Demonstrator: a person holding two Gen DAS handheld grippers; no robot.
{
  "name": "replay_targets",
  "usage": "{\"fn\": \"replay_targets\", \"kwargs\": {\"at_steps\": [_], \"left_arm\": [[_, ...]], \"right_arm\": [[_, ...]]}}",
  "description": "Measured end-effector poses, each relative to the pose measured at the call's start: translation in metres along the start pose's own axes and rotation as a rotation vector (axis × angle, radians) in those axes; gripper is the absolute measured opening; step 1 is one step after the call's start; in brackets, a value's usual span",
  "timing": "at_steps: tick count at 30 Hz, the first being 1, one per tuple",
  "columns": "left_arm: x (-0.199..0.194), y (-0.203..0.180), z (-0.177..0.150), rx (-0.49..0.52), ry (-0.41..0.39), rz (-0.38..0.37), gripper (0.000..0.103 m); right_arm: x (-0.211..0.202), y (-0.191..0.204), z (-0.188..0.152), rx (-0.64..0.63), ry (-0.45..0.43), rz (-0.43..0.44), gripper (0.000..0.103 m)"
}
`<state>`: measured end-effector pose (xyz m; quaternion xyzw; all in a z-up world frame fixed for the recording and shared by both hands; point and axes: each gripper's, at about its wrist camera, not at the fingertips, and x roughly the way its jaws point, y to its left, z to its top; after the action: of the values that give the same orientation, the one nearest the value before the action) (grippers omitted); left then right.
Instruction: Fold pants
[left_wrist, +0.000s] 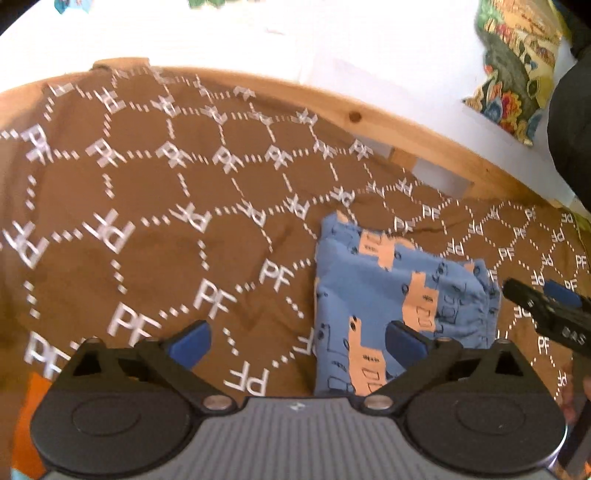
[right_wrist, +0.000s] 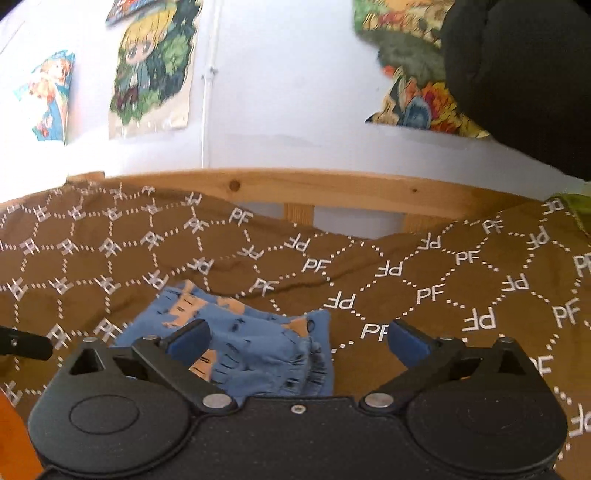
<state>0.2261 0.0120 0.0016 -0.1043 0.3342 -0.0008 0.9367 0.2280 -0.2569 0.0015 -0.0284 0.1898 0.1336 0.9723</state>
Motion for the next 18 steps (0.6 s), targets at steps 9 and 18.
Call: {"fn": "replay_targets", "kwargs": {"at_steps": [9, 18], "left_arm": [[-0.045, 0.003, -0.007, 0.089, -0.093, 0.080, 0.103], [-0.083, 0.011, -0.034, 0.114, -0.088, 0.076, 0.103]], "right_arm": [[-0.059, 0.033, -0.006, 0.043, -0.045, -0.034, 0.102], [-0.103, 0.058, -0.024, 0.074, -0.027, -0.042, 0.102]]}}
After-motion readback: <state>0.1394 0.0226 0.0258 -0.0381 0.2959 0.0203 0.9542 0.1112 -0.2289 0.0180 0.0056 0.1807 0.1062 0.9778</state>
